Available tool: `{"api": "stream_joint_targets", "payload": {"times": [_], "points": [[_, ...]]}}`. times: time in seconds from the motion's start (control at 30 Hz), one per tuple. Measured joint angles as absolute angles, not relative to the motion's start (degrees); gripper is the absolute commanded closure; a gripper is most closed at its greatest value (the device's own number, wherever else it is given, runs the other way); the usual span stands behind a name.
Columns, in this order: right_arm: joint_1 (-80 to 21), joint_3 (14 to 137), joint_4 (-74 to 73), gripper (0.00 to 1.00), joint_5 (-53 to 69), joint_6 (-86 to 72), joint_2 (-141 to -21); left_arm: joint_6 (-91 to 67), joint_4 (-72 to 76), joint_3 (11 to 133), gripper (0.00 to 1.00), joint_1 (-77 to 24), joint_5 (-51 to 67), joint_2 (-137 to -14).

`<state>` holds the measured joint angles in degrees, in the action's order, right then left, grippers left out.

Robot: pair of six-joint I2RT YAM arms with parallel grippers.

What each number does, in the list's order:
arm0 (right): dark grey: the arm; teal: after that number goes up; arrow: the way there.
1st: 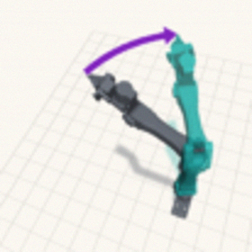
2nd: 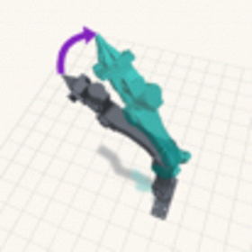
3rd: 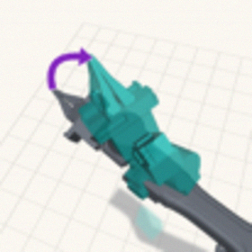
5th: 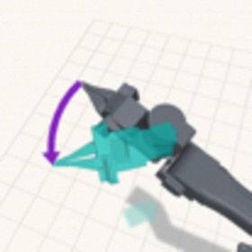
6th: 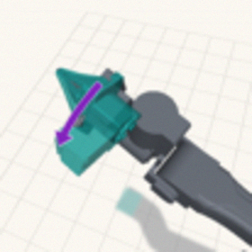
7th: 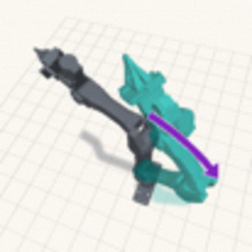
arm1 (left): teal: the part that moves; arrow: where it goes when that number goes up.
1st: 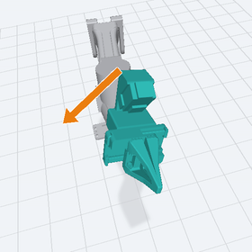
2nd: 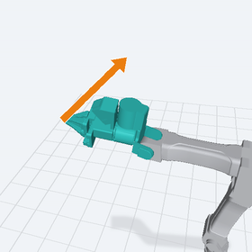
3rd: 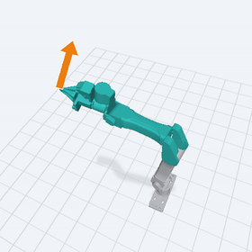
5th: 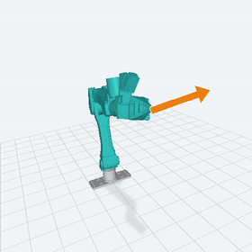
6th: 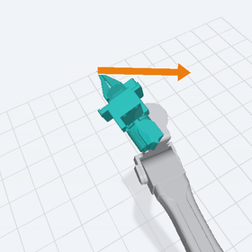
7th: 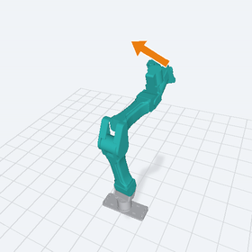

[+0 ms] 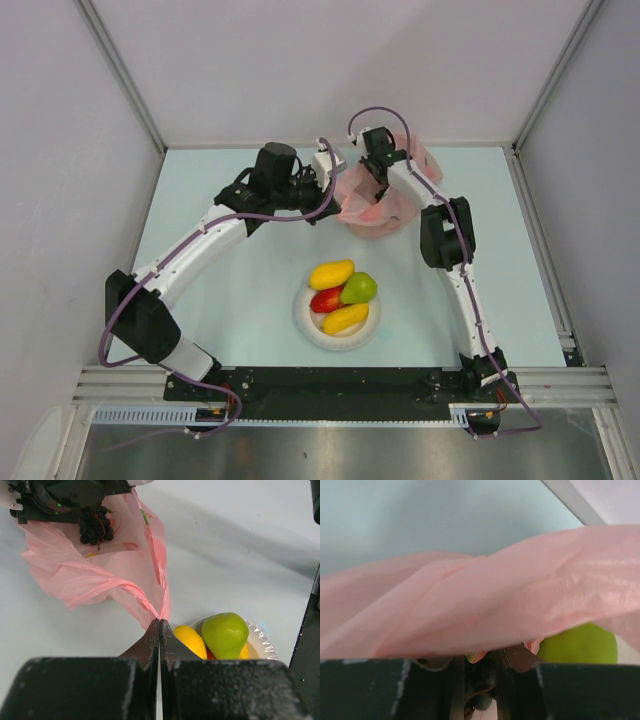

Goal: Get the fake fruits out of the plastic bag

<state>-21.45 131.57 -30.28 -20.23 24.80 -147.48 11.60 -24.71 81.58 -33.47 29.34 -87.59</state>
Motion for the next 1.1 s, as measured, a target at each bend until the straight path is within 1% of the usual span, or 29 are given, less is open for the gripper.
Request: {"api": "stream_joint_targets", "payload": {"times": [0.03,0.07,0.17,0.43,0.57,0.77,0.87,1.1], "points": [[-21.3,131.5,-30.7,0.91,-18.9,25.1,-147.0,11.6,-24.7,81.6,1.00,-33.5,29.3,-87.6],[-21.2,131.3,-31.4,0.95,-17.2,25.1,-146.1,11.6,-24.7,81.6,1.00,-33.5,29.3,-87.6],[-20.6,129.0,-33.8,1.00,-11.8,24.8,-142.1,11.6,-24.5,81.8,1.00,-33.5,29.4,-87.8],[-20.0,122.6,-40.5,1.00,2.2,22.3,-129.8,10.3,-22.8,82.0,1.00,-33.5,29.4,-89.2],[-20.0,114.8,-42.3,1.00,7.7,21.8,-121.4,9.0,-21.6,83.2,0.99,-33.6,29.3,-91.3],[-20.0,100.4,-41.3,1.00,11.1,22.3,-109.3,8.8,-21.4,83.8,1.00,-33.8,29.3,-92.5],[-20.0,94.5,-40.6,1.00,12.1,22.6,-105.4,8.8,-21.4,83.8,1.00,-33.9,29.2,-92.7],[-20.0,91.9,-39.6,1.00,14.1,23.3,-101.7,8.5,-21.5,83.8,1.00,-33.9,28.7,-93.1]]}}
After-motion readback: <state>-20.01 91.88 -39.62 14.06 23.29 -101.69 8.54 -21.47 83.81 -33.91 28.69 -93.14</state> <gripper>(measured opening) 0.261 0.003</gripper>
